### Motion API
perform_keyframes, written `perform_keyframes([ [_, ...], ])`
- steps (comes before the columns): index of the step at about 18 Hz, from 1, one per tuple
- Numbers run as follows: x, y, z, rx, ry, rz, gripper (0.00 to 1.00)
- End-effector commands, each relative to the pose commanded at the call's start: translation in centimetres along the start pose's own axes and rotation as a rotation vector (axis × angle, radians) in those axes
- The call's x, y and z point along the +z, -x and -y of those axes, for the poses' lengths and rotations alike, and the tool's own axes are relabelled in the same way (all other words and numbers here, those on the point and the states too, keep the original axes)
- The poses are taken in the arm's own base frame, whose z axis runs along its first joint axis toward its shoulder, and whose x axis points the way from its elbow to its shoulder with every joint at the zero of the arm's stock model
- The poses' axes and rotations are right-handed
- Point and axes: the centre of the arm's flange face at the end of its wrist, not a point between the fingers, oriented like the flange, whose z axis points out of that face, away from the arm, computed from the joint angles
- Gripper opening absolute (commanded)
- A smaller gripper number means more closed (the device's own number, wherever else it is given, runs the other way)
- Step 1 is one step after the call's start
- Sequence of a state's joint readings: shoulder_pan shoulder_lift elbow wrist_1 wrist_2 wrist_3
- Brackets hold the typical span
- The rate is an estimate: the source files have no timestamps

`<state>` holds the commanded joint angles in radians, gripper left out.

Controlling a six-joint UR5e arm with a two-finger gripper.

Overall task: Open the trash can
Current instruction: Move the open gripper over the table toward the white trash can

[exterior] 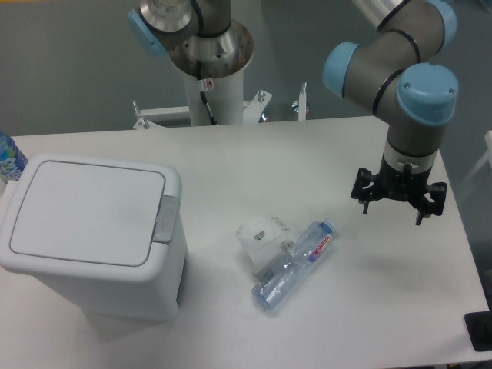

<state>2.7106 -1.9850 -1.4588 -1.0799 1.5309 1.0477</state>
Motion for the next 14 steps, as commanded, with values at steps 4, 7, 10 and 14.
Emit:
perform_keyframes([
  [4,-1.0,-1.4,1.3,0.004,-0.078,-0.035,1.0],
  [7,-1.6,-2.6,1.4,0.007,-0.114,-0.055,1.0],
  [10,-2.9,-4.3,2.5,-0.03,-0.146,-0.067,1.0],
  [14,-5.7,-6.7,4.5,-0.127,-0.178,-0.079,1.0],
])
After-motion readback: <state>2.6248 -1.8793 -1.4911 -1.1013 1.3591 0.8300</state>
